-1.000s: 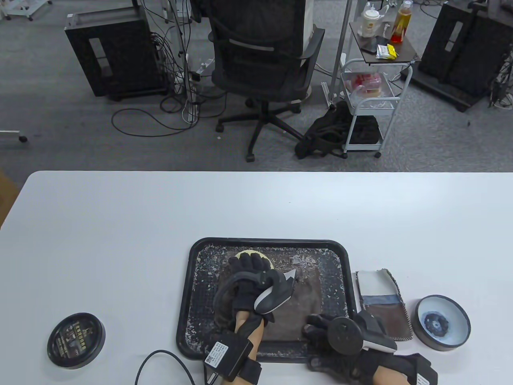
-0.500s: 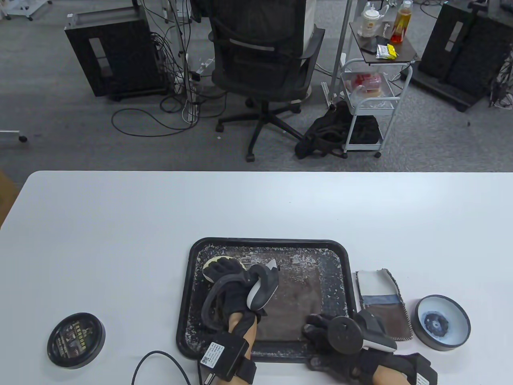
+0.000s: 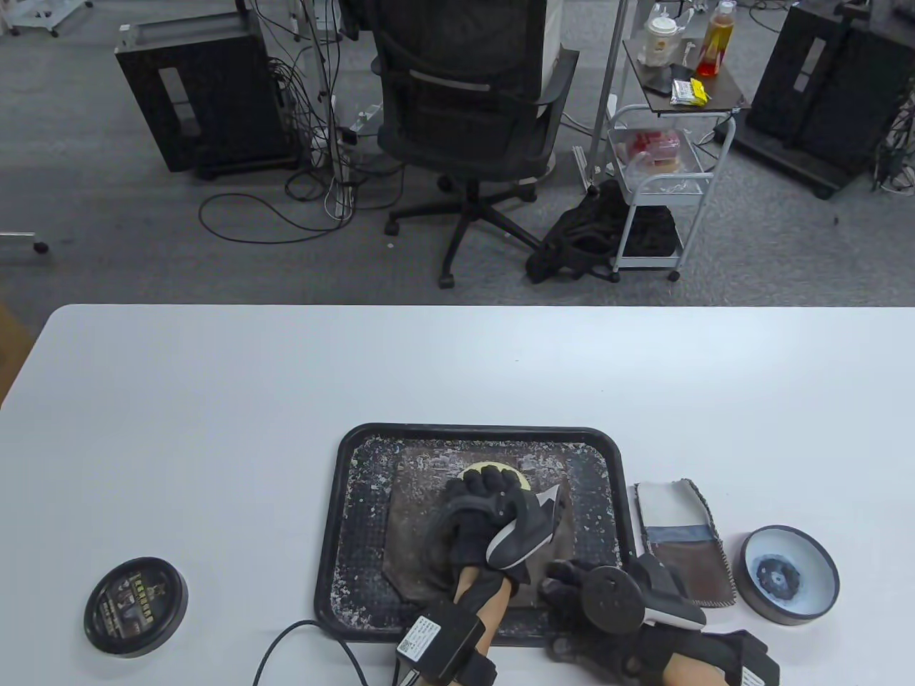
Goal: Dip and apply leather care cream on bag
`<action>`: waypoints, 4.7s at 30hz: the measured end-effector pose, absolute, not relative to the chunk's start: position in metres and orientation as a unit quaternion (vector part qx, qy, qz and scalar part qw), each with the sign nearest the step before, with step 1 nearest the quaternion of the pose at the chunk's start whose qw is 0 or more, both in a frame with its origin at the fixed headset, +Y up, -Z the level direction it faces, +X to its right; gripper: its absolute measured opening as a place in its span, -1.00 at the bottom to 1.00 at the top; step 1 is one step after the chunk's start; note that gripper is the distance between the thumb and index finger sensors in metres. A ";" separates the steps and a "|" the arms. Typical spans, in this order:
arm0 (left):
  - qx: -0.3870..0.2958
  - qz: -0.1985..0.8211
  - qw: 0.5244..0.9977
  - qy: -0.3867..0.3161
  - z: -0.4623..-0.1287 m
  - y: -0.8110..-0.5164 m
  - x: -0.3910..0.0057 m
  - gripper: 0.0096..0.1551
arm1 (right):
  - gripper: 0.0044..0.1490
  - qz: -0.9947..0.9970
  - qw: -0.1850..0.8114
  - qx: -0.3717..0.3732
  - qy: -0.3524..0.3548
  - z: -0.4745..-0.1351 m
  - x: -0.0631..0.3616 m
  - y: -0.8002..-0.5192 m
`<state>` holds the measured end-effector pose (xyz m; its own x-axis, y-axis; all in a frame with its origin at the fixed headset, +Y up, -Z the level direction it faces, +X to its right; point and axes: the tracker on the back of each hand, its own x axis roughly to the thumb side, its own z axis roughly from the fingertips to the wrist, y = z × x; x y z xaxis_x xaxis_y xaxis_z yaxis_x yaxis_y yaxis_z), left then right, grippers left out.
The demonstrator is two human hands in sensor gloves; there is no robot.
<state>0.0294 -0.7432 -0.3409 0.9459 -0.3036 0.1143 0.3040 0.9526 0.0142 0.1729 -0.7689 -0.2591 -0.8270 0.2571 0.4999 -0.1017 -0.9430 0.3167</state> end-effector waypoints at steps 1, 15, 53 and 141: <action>0.001 -0.151 0.986 -0.072 -0.340 -0.744 0.032 -0.31 | 0.01 0.946 0.095 0.278 0.140 -0.259 0.173 -0.769; 0.019 -0.092 0.971 -0.219 -0.329 -0.743 0.041 -0.33 | 0.01 0.945 0.096 0.278 0.139 -0.258 0.172 -0.769; -0.038 -0.162 0.985 -0.037 -0.324 -0.740 -0.111 -0.38 | -0.02 0.948 0.105 0.266 0.137 -0.257 0.171 -0.770; -0.092 -0.136 0.975 -0.149 -0.298 -0.733 0.000 -0.36 | -0.05 0.953 0.053 0.259 0.148 -0.251 0.165 -0.769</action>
